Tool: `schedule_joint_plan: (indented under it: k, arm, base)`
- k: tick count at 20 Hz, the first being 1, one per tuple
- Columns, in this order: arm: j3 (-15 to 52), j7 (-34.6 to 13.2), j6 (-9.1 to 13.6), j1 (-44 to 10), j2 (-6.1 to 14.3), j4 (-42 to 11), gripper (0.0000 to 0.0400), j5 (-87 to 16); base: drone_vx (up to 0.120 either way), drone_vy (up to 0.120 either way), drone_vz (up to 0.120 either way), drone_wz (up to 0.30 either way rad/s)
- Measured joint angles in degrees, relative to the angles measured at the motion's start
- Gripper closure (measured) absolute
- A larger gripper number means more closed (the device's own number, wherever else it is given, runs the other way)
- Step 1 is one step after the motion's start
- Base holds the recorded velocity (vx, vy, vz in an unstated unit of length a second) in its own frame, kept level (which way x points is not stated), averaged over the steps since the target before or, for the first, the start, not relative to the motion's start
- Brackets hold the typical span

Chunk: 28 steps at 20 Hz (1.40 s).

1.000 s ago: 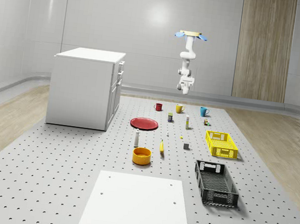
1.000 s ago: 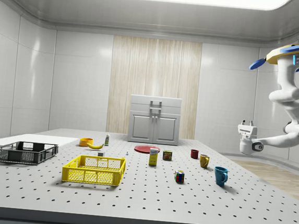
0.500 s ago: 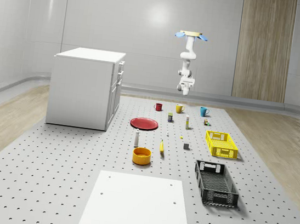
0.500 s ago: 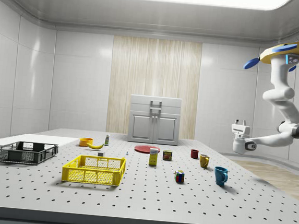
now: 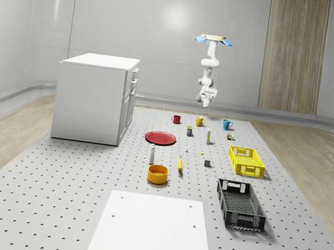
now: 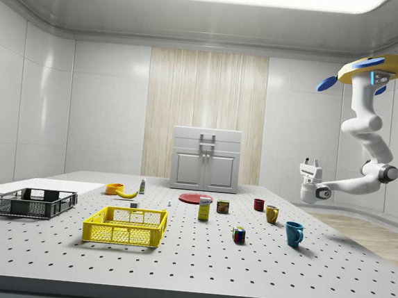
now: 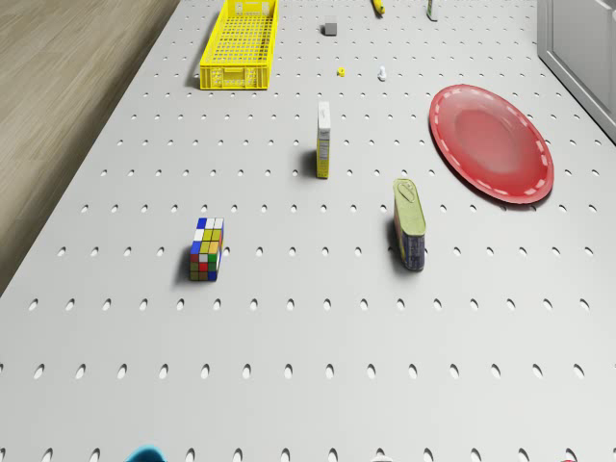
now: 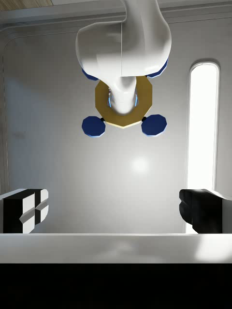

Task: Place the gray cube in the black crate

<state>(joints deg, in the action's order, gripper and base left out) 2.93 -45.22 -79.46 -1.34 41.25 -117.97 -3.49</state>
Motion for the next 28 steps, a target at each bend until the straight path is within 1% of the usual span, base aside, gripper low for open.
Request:
schedule_joint_plan:
  k: [4,7,10,12,15,17,19,21,23,25,28]
  arm:
    - [2.53,-0.47,-0.22,-0.78,0.19,-0.38,0.0000,-3.56]
    - [5.87,-1.12,-0.45,-1.82,0.42,-1.07,0.0000,-8.28]
    - [11.21,-2.22,-0.80,-3.53,0.87,-2.74,0.0000,-15.90]
    - [16.20,-3.38,-1.17,-5.20,1.41,-4.97,0.0000,-23.19]
    - [25.90,-6.25,-1.92,-8.79,2.83,-11.23,0.0000,-38.07]
    - [33.26,-9.30,-2.32,-12.09,4.26,-17.68,0.0000,-50.32]
    - [40.49,-13.43,-2.16,-16.30,5.92,-25.22,0.0000,-63.45]
    - [46.93,-18.38,-0.99,-21.55,7.59,-32.47,0.0000,-76.06]
    - [52.30,-23.55,1.20,-27.62,9.17,-38.24,0.0000,-86.84]
    - [56.59,-28.32,3.92,-33.86,10.67,-42.22,0.0000,-95.08]
    - [61.23,-34.01,7.75,-42.07,12.79,-45.52,0.0000,-102.99]
  base:
    - [0.120,0.000,0.000,0.000]
    - [0.120,0.000,0.000,0.000]
    - [0.120,0.000,0.000,0.000]
    - [0.120,0.000,0.000,0.000]
    - [0.120,0.000,0.000,0.000]
    - [0.120,0.000,0.000,0.000]
    - [0.120,0.000,0.000,0.000]
    - [0.120,0.000,0.000,0.000]
    - [0.120,0.000,0.000,0.000]
    - [0.120,0.000,0.000,0.000]
    - [0.120,0.000,0.000,0.000]
